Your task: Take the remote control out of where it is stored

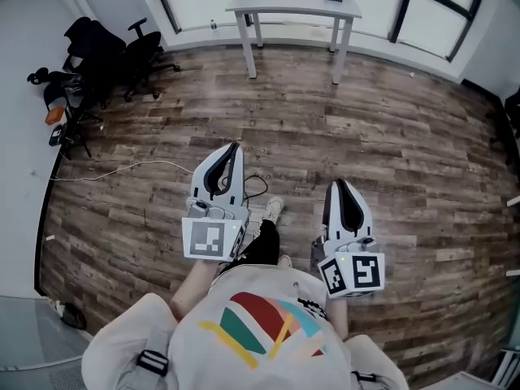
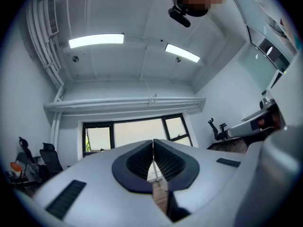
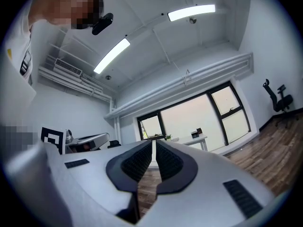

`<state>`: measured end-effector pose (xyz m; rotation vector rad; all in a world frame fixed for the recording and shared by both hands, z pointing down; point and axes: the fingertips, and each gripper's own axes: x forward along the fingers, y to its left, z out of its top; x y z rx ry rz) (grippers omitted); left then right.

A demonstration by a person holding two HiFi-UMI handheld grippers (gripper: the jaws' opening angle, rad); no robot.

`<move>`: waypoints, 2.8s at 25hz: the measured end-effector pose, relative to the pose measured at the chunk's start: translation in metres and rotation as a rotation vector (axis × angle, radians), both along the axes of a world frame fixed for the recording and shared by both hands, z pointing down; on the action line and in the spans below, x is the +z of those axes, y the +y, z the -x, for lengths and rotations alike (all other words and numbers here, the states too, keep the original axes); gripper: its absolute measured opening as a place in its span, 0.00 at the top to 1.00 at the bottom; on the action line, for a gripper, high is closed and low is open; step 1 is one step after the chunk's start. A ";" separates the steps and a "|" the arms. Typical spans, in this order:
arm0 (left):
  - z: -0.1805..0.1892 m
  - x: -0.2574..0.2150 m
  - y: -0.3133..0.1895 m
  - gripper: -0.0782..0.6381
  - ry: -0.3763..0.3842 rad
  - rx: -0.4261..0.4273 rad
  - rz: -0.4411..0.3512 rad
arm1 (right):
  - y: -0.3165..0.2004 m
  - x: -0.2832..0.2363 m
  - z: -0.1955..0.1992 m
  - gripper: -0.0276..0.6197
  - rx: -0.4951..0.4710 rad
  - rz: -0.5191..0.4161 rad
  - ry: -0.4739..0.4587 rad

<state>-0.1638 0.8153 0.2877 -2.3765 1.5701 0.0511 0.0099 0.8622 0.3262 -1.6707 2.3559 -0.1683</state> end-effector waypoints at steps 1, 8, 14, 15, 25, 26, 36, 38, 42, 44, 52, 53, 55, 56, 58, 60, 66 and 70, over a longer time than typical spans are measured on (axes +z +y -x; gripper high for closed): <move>0.004 -0.002 -0.002 0.88 0.000 -0.008 -0.006 | -0.003 0.000 0.002 0.95 0.002 0.002 0.010; 0.017 -0.001 -0.032 0.88 0.049 -0.036 0.001 | -0.025 0.005 -0.007 0.95 0.091 0.019 0.114; 0.007 -0.003 -0.058 0.88 0.059 -0.011 -0.014 | -0.055 0.008 -0.014 0.95 0.100 0.040 0.102; 0.007 -0.003 -0.063 0.88 0.059 -0.009 -0.016 | -0.061 0.009 -0.013 0.95 0.103 0.043 0.100; 0.016 0.015 -0.149 0.88 0.093 -0.010 0.037 | -0.134 0.028 -0.014 0.95 0.135 0.115 0.122; 0.016 0.019 -0.162 0.88 0.105 -0.009 0.048 | -0.144 0.030 -0.016 0.95 0.142 0.129 0.131; 0.034 0.032 -0.268 0.88 0.128 -0.011 0.137 | -0.254 0.027 0.015 0.95 0.089 0.241 0.179; 0.047 0.033 -0.286 0.88 0.144 -0.026 0.154 | -0.278 0.022 0.030 0.95 0.056 0.249 0.197; 0.070 0.045 -0.325 0.88 0.206 -0.042 0.205 | -0.328 0.021 0.054 0.95 0.003 0.279 0.238; 0.084 0.043 -0.342 0.88 0.208 -0.071 0.199 | -0.354 0.022 0.064 0.95 -0.016 0.285 0.238; 0.125 0.031 -0.404 0.88 0.193 -0.093 0.161 | -0.428 0.021 0.091 0.95 -0.035 0.288 0.131; 0.126 0.031 -0.412 0.88 0.190 -0.095 0.164 | -0.435 0.021 0.092 0.95 -0.036 0.290 0.123; 0.122 0.034 -0.427 0.88 0.185 -0.093 0.179 | -0.447 0.022 0.090 0.95 -0.039 0.293 0.117; 0.118 0.036 -0.435 0.88 0.185 -0.089 0.188 | -0.453 0.021 0.088 0.95 -0.041 0.290 0.115; 0.105 0.040 -0.452 0.88 0.179 -0.082 0.198 | -0.469 0.023 0.078 0.95 -0.038 0.286 0.108; 0.091 0.041 -0.471 0.88 0.166 -0.084 0.199 | -0.492 0.032 0.066 0.95 -0.039 0.293 0.101; 0.063 0.031 -0.534 0.88 0.139 -0.117 0.173 | -0.574 0.041 0.057 0.95 -0.113 0.290 0.092; 0.044 0.024 -0.576 0.88 0.114 -0.138 0.144 | -0.623 0.036 0.050 0.95 -0.168 0.271 0.100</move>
